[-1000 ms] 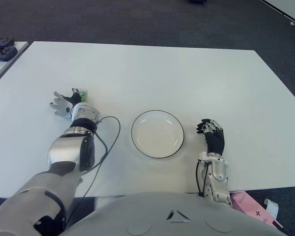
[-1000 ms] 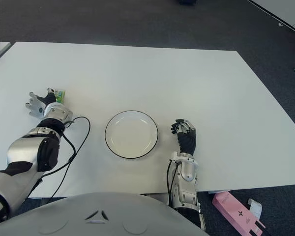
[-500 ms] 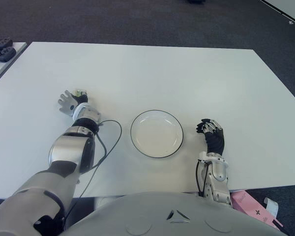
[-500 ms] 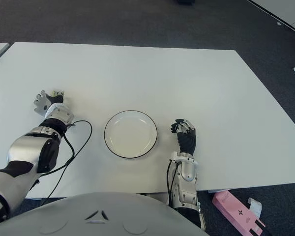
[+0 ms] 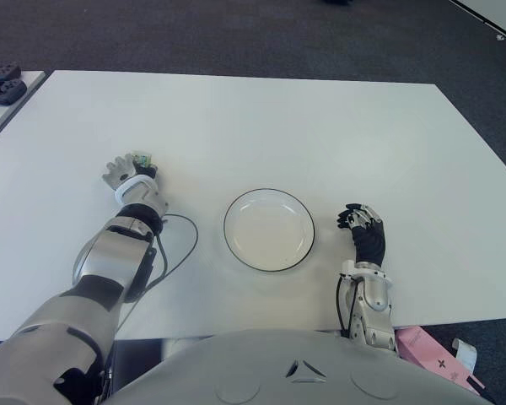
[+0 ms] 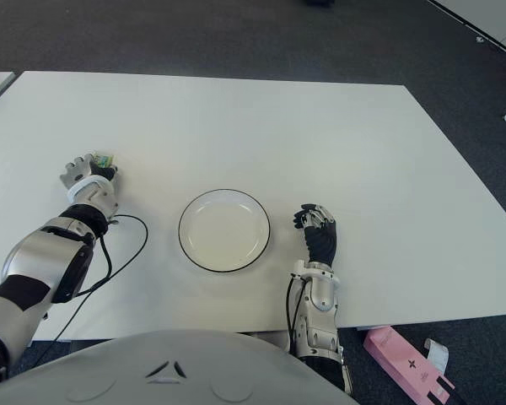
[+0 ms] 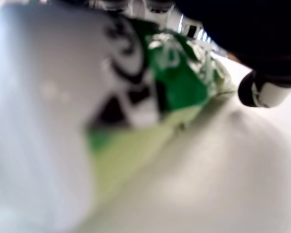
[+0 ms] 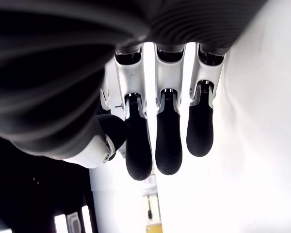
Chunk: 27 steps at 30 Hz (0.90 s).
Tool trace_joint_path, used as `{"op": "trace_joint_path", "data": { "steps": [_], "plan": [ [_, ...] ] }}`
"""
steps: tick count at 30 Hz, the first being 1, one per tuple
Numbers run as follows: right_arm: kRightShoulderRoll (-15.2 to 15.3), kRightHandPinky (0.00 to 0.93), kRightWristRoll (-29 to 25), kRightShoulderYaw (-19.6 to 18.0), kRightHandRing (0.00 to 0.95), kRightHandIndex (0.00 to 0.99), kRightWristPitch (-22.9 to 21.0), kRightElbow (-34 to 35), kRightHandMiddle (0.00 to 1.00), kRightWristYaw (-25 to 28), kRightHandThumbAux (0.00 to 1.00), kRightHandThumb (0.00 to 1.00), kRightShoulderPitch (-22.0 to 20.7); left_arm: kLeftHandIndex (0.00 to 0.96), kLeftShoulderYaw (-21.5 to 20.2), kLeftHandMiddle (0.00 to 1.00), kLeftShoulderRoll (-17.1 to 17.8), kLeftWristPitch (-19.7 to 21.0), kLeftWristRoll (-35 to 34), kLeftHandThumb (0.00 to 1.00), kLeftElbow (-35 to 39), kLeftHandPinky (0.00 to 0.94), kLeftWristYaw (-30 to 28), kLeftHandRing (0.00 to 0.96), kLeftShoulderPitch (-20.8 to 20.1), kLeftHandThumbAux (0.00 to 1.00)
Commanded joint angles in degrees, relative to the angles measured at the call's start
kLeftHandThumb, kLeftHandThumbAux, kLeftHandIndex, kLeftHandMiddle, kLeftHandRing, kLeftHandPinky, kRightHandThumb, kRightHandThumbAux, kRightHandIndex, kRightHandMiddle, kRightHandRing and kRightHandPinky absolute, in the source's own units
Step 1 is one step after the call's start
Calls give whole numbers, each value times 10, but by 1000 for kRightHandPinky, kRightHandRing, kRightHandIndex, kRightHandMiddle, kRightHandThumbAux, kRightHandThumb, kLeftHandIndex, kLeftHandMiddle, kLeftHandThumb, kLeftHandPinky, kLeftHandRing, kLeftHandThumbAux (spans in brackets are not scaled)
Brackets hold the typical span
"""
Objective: Put the toothpaste on the table into the plate.
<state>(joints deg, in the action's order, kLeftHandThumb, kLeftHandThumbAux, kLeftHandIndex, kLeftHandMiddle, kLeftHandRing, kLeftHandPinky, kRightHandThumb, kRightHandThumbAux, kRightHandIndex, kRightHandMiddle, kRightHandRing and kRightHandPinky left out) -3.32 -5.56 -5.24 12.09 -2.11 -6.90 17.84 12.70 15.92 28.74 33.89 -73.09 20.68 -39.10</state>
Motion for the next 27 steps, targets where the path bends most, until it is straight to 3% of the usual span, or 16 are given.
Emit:
{"op": "trace_joint_path", "data": {
  "steps": [1, 12, 19, 22, 27],
  "plan": [
    [-20, 546, -5, 0, 559, 432, -19, -21, 585, -4, 722, 706, 11, 0, 45, 0, -7, 2, 6, 460, -13, 0, -115, 0, 46, 307],
    [-21, 537, -4, 3, 557, 432, -19, -21, 584, -4, 722, 705, 10, 0, 99, 0, 13, 2, 20, 453, 38, 0, -156, 0, 47, 295],
    [-22, 538, -2, 4, 556, 432, -17, -21, 584, -7, 722, 705, 12, 0, 156, 0, 30, 54, 51, 428, 143, 0, -221, 0, 70, 279],
    [-24, 539, -4, 4, 558, 432, -16, -22, 583, -8, 722, 705, 12, 0, 183, 0, 42, 96, 69, 427, 230, 0, -266, 0, 96, 271],
    [-23, 537, -3, 5, 557, 432, -9, -25, 584, -8, 723, 706, 13, 0, 208, 0, 64, 114, 86, 445, 296, 23, -316, 0, 117, 266]
  ]
}}
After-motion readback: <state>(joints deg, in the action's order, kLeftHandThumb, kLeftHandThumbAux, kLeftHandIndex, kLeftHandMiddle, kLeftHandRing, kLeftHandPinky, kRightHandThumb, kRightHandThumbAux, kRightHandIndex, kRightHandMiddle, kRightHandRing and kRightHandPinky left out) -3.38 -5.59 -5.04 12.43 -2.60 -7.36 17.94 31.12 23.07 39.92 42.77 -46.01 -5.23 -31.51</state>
